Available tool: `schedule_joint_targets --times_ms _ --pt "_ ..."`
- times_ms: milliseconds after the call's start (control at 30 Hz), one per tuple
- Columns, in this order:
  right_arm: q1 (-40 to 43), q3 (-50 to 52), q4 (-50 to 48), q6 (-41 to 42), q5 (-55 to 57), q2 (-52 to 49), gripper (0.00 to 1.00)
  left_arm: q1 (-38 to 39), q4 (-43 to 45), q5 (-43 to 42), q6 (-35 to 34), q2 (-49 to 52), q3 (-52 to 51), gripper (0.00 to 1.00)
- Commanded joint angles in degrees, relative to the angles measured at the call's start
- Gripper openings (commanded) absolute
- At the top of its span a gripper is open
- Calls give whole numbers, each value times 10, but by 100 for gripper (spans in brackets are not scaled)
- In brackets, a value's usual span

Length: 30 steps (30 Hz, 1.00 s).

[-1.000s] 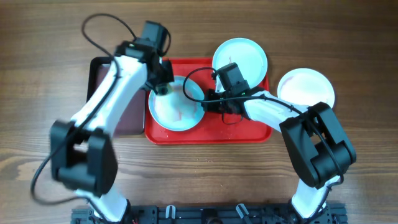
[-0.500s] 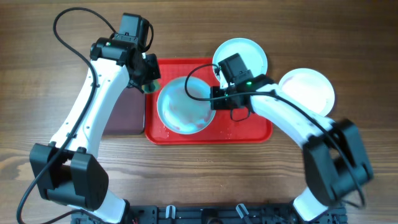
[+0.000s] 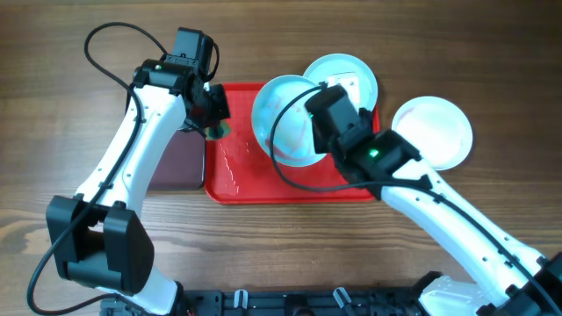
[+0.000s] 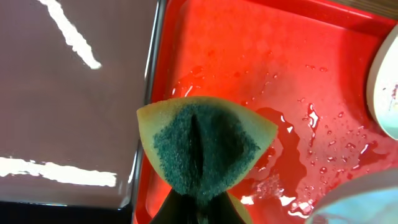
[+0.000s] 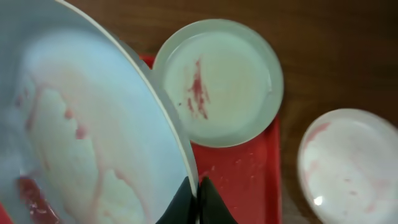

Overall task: Clean dirty plates on tray and stack at the side
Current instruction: 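Lift the blue plate with the right gripper and carry it right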

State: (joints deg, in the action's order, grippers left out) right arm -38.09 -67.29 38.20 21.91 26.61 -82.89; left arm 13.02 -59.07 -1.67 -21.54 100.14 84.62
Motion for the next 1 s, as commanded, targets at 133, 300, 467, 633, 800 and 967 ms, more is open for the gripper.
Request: schedule_joint_targets --times_ms 133,300,467,633,800,967 --pt "-49 -16 -15 -71 240 10 4 -2 4 -17 -9 5 -3 4" --pt "-104 -16 -43 -106 384 10 4 -2 12 -28 -17 5 -3 4" --pt "-174 -16 -165 -241 499 10 4 -2 13 -32 -17 5 -3 4" --pt "-209 -16 -281 -353 547 10 4 -2 13 -33 -17 5 -3 4" --pt "-209 -16 -287 -361 547 10 4 -2 13 -33 -17 5 -3 4" --pt "-209 -16 -287 -363 547 10 4 -2 13 -33 -17 5 -3 4"
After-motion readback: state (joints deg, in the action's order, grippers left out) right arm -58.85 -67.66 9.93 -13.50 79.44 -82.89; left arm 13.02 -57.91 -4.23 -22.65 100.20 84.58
